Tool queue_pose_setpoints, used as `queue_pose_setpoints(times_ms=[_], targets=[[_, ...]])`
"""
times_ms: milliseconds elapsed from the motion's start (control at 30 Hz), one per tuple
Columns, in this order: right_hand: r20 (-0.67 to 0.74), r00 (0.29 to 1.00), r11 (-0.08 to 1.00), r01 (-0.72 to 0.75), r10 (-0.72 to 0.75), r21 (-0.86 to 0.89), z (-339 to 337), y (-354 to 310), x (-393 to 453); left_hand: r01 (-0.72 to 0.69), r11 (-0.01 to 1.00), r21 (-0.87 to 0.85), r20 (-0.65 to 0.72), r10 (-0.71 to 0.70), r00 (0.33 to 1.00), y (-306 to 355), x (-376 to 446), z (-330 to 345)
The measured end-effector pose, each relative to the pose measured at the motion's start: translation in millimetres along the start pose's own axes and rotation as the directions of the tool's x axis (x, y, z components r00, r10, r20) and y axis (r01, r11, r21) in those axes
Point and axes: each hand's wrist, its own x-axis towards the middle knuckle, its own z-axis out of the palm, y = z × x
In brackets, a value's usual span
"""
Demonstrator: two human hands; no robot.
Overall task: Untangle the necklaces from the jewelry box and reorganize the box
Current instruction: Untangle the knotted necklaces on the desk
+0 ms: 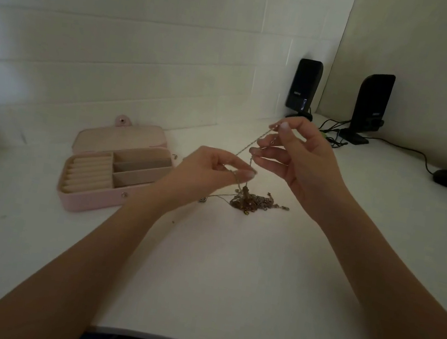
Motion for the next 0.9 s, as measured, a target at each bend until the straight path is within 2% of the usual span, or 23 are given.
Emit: queue_pose_setpoints(times_ms=[200, 300, 367, 467, 633, 700, 767, 800, 833, 900], targets=[[-0.007, 0.999, 0.994, 0.034, -0.035, -0.1, -1.3, -1.8, -0.8, -0.038, 0.991, 0.131, 0.024, 0.035, 0.999, -6.3, 1.1, 0.9], [-0.023, 0.999, 0.982, 0.041, -0.046, -0.182, -2.4, -2.4, 0.1, -0.065, 0.968, 0.242, -0.053, 0.081, 0.995, -11.2, 3.2, 2.5], [-0.041, 0.998, 0.968, 0.044, -0.056, -0.246, -3.2, -1.4, 0.7, -0.084, 0.964, 0.253, -0.118, 0.117, 0.986, -13.4, 4.9, 3.8], [-0.051, 0.996, 0.94, 0.057, -0.078, -0.335, -3.0, 1.2, 1.0, -0.054, 0.988, 0.145, -0.131, 0.073, 0.989, -16.0, 7.8, 3.2], [-0.116, 0.993, 0.941, -0.026, -0.014, -0.338, -6.8, 2.6, 3.2, 0.085, 0.976, -0.199, -0.083, -0.103, 0.991, -9.1, 6.5, 2.5], [-0.145, 0.989, 0.834, -0.067, -0.016, -0.547, -12.5, 11.3, 4.8, 0.128, 0.958, -0.257, -0.066, -0.149, 0.987, -6.2, 6.0, 1.3], [-0.134, 0.988, 0.631, -0.055, -0.079, -0.774, -16.5, 20.9, 5.1, 0.156, 0.946, -0.284, -0.065, -0.181, 0.981, -4.5, 5.2, 0.1], [-0.109, 0.987, 0.552, -0.027, -0.117, -0.834, -16.3, 23.1, 4.5, 0.168, 0.941, -0.293, -0.071, -0.197, 0.978, -4.2, 4.8, -0.4], [-0.069, 0.987, 0.513, 0.014, -0.143, -0.858, -14.7, 23.0, 3.6, 0.177, 0.938, -0.299, -0.075, -0.208, 0.975, -3.8, 4.5, -0.7], [0.026, 0.992, 0.52, 0.088, -0.126, -0.849, -9.8, 20.0, 2.4, 0.181, 0.936, -0.3, -0.077, -0.213, 0.974, -3.3, 4.0, -0.8]])
